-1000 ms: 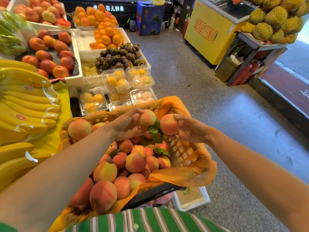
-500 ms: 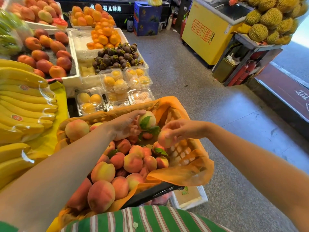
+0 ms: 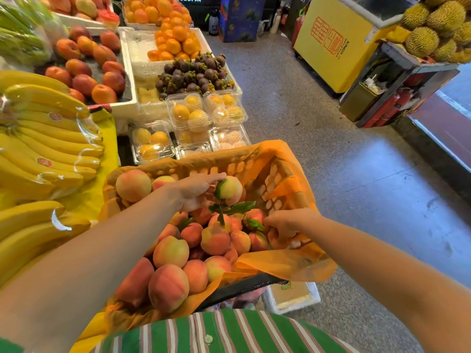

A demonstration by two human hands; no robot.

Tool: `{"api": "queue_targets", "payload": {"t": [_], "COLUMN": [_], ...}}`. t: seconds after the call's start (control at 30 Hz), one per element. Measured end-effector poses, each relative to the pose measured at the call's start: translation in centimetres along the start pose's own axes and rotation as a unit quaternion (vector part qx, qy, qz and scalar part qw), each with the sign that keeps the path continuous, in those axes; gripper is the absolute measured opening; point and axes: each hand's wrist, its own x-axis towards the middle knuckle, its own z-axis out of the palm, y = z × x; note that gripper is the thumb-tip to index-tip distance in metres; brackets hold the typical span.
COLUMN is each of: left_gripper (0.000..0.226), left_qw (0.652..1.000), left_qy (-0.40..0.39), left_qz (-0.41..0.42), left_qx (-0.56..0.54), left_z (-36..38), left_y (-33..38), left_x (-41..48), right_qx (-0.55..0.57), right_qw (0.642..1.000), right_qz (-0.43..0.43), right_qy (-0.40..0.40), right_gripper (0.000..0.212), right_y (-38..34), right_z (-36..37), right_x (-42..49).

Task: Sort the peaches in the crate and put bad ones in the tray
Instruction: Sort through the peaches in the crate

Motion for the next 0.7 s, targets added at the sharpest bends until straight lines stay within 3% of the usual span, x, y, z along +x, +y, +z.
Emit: {"api": "queue_targets", "payload": {"t": [0.13,0.2,0.23,0.3,0.33,0.37,0.47,0.57,0.7], "left_gripper": [0.036,0.037,0.038,0.040,0.040,0.042,0.044,0.043,0.043], "left_qw": [0.999,0.999,0.999,0.997,0.997,0.996,0.993,0.969,0.843], "left_qy": [-0.003,0.000,0.000,-0.008,-0.016,-0.029,-0.051,-0.040,-0.062], "left_qz": [-0.005,-0.009,-0.013,-0.015,-0.014,-0.011,0.003,0.029,0.050], "left_qx": [0.031,0.040,0.048,0.069,0.076,0.081,0.107,0.242,0.532], "left_z": [0.1,0.2,0.3,0.6,0.7,1.0,1.8,1.7,1.1], "left_y": [-0.2,-0.3,-0.4,-0.3,-0.3,-0.3,-0.5,-0.8,-1.5], "left_x": [0.2,0.6,0.8,0.8,0.8,0.7,0.6,0.2,-1.0], "right_qx": [-0.032,0.110,0.242,0.500,0.574,0.594,0.521,0.464,0.230], "right_qw": [0.998,0.985,0.954,0.834,0.783,0.766,0.809,0.844,0.960], "right_qz": [-0.032,-0.065,-0.087,-0.146,-0.175,-0.196,-0.225,-0.219,-0.112], "right_qy": [0.039,0.117,0.153,0.179,0.165,0.150,0.155,0.156,0.118], "right_gripper": [0.028,0.023,0.024,0.030,0.036,0.041,0.042,0.044,0.058], "right_y": [-0.7,-1.0,-1.1,-1.6,-1.8,-2.1,-3.1,-2.7,-1.2], "right_z": [-0.6,-2.0,-2.9,-4.4,-4.9,-5.3,-5.6,-5.3,-4.5], "right_x": [-0.5,-1.5,-2.2,-3.7,-4.2,-4.8,-5.3,-4.8,-3.5]}}
